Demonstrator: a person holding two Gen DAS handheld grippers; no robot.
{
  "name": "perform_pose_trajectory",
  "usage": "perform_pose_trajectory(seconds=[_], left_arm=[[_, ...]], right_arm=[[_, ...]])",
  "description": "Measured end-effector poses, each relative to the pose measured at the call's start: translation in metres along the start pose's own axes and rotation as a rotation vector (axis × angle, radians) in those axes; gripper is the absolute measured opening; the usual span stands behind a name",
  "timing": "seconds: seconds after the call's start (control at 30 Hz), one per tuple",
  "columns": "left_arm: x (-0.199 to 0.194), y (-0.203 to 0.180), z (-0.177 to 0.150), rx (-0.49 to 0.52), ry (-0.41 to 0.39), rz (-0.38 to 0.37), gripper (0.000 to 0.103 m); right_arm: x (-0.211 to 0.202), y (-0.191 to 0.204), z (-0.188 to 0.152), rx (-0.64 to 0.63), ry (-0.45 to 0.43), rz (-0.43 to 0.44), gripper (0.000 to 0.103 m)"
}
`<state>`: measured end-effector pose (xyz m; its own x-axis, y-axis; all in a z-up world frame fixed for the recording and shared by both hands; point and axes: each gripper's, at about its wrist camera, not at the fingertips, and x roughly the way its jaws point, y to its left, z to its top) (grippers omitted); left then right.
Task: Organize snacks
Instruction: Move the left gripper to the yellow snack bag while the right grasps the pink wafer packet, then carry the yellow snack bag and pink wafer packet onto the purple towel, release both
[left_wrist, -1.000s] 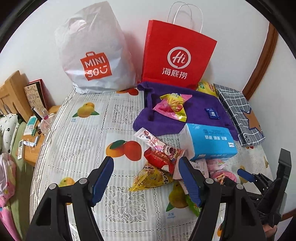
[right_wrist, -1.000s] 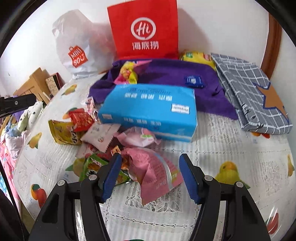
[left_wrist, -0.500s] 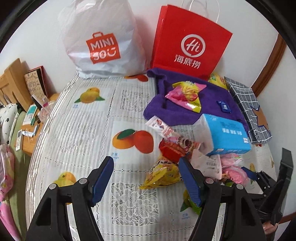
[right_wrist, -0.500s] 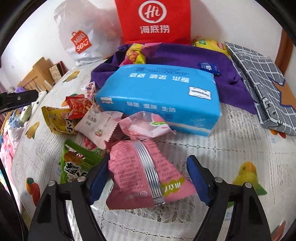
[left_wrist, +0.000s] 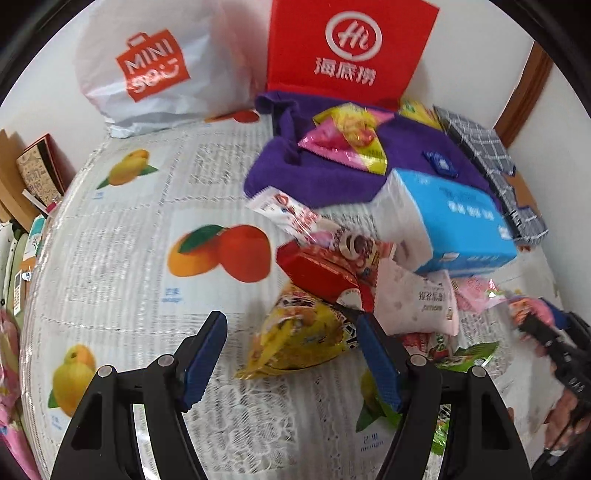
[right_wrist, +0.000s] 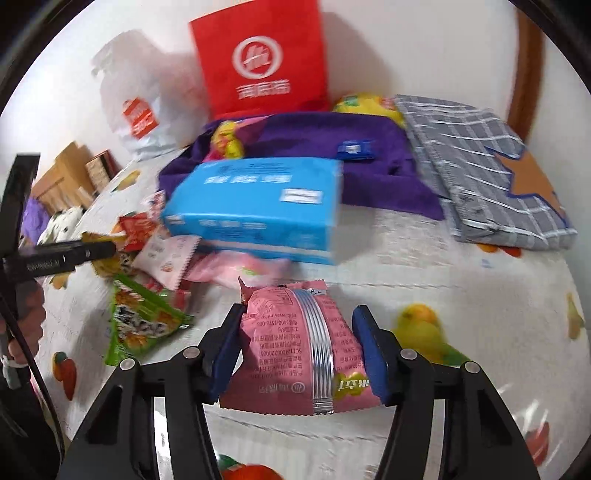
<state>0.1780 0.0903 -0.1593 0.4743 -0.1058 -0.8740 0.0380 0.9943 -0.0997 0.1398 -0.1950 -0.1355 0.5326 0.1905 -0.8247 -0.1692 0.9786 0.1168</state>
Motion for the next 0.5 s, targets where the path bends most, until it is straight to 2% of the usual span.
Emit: perform_pose_trajectory(seconds=[0.23, 0.27, 0.33, 0.37, 0.5], left_arm=[[0.023, -0.006, 0.003, 0.004, 0.031, -0.005, 0.069], [0.023, -0.007, 0.003, 0.016, 0.026, -0.002, 0.062], [0.022, -0.010, 0.003, 0.027, 0.028, -0.008, 0.055], [0.022, -0.010, 0.004, 0.029, 0.030, -0.011, 0.054], [0.021, -0.011, 0.004, 0.035, 0.032, -0.022, 0.047]], right_arm=[[0.016, -0.020, -0.009, 0.047, 0.044, -0.011, 0.060], [0.018, -0.021, -0.010, 0.045, 0.049, -0.010, 0.061], [0.023, -0.020, -0.012, 0.035, 0.066, -0.007, 0.064], [0.027, -0.019, -0.013, 0.028, 0.085, -0.005, 0.067], [0.034, -0.012, -0.016, -0.026, 0.119, -0.037, 0.067]])
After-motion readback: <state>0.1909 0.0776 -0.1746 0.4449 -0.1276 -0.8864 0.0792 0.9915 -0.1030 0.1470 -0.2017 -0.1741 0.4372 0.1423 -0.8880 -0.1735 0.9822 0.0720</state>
